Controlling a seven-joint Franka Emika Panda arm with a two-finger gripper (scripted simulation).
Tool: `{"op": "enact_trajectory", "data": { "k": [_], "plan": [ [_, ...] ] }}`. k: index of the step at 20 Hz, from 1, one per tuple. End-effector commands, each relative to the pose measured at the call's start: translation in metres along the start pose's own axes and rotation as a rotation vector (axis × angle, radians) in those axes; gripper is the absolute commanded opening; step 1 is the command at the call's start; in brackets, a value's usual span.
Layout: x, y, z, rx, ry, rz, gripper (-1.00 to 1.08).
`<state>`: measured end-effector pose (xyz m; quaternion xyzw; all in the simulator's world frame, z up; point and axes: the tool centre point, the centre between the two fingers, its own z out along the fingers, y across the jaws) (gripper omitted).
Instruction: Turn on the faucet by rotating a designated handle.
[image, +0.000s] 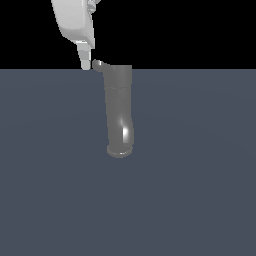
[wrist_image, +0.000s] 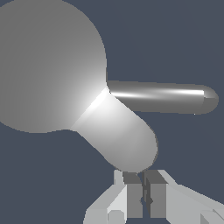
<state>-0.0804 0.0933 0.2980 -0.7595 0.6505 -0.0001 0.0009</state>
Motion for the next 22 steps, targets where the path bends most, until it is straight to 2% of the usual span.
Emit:
{"op": "enact_trajectory", "data": {
  "k": [1,12,13,14,22],
  "plan": [
    [0.007,0.002,0.0,0.0,0.001,0.003,-1.0],
    [0.079,0.021,0.0,-0.001,0.001,0.031,-1.0],
    [0.079,0.021,0.0,-0.001,0.001,0.031,-1.0],
    [0.041,0.02,0.0,-0.006,-0.002,-0.034,-1.0],
    [0.083,0.007,0.0,-0.004,-0.001,-0.006,-1.0]
  ]
}}
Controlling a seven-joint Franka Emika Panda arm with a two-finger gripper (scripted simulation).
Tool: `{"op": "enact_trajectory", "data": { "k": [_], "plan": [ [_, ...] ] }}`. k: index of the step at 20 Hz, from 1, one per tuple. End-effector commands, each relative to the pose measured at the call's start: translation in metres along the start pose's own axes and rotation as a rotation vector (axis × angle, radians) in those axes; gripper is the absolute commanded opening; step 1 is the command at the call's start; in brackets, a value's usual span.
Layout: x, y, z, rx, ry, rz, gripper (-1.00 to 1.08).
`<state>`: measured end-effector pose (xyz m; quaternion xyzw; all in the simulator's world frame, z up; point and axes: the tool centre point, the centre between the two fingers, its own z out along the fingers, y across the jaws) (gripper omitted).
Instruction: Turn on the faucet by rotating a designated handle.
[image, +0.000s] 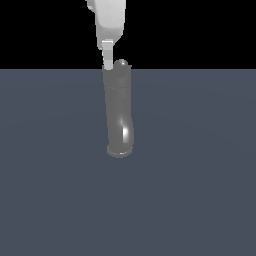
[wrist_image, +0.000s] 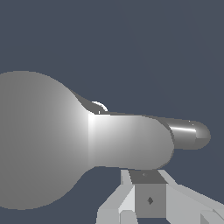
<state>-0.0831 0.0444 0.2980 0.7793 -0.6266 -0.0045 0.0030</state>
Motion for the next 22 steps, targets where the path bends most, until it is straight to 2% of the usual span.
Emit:
{"op": "enact_trajectory", "data": {
  "k": [1,12,13,14,22],
  "plan": [
    [0.04,-0.003,0.0,0.008,0.001,0.06,-1.0],
    [0.093,-0.015,-0.001,0.01,0.003,0.094,-1.0],
    [0.093,-0.015,-0.001,0.01,0.003,0.094,-1.0],
    [0.04,-0.015,-0.001,-0.008,-0.016,0.004,-1.0],
    [0.062,-0.035,-0.001,-0.002,-0.01,0.031,-1.0]
  ]
}}
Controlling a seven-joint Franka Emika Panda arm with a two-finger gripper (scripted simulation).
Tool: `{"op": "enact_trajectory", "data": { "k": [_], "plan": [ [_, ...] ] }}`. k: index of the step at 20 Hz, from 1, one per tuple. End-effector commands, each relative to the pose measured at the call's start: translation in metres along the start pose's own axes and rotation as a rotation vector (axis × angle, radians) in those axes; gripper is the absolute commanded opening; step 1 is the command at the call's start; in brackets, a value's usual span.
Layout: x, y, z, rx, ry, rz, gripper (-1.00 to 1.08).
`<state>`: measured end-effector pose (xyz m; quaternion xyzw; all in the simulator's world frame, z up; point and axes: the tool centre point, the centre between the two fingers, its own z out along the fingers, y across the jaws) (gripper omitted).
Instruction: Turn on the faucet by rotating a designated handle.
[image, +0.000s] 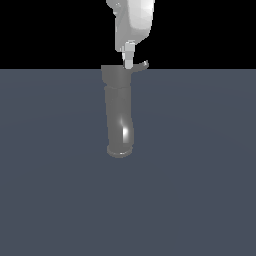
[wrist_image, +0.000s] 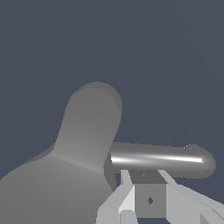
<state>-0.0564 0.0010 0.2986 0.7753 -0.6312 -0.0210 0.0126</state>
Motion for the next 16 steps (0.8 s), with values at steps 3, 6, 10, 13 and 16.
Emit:
{"op": "enact_trajectory", "data": {
  "k": [3,6,10,13,16],
  "plan": [
    [0.021,-0.025,-0.001,0.035,0.005,0.028,-1.0],
    [0.029,-0.032,-0.001,0.037,0.007,0.038,-1.0],
    [0.04,-0.042,-0.002,0.04,0.009,0.051,-1.0],
    [0.048,-0.048,-0.002,0.042,0.011,0.061,-1.0],
    [0.056,-0.055,-0.003,0.044,0.013,0.07,-1.0]
  ]
}}
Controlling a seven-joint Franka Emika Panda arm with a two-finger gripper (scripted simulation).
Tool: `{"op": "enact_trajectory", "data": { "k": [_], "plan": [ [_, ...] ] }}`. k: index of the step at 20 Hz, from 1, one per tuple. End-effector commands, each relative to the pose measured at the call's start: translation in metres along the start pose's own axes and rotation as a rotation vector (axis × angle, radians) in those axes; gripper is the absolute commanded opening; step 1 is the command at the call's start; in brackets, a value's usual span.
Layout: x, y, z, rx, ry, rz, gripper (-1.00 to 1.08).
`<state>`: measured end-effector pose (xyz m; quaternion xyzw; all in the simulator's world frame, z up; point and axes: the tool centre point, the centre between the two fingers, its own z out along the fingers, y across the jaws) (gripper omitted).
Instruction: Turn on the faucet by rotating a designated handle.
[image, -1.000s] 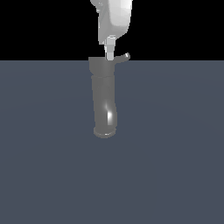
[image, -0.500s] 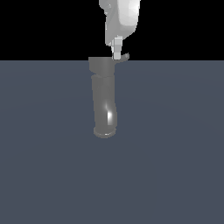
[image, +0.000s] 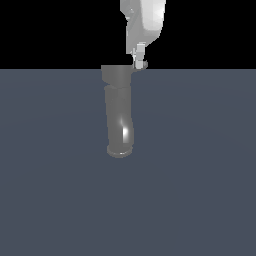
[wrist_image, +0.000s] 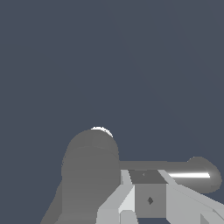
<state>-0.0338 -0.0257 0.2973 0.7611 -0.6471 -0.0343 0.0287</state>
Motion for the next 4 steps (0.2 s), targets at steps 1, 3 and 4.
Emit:
{"op": "enact_trajectory", "data": {
  "k": [1,3,4],
  "plan": [
    [0.0259,-0.0411,-0.0048,0.087,0.012,0.031,-1.0],
    [0.0309,-0.0455,-0.0054,0.088,0.013,0.037,-1.0],
    [0.0309,-0.0455,-0.0054,0.088,0.013,0.037,-1.0]
  ]
}}
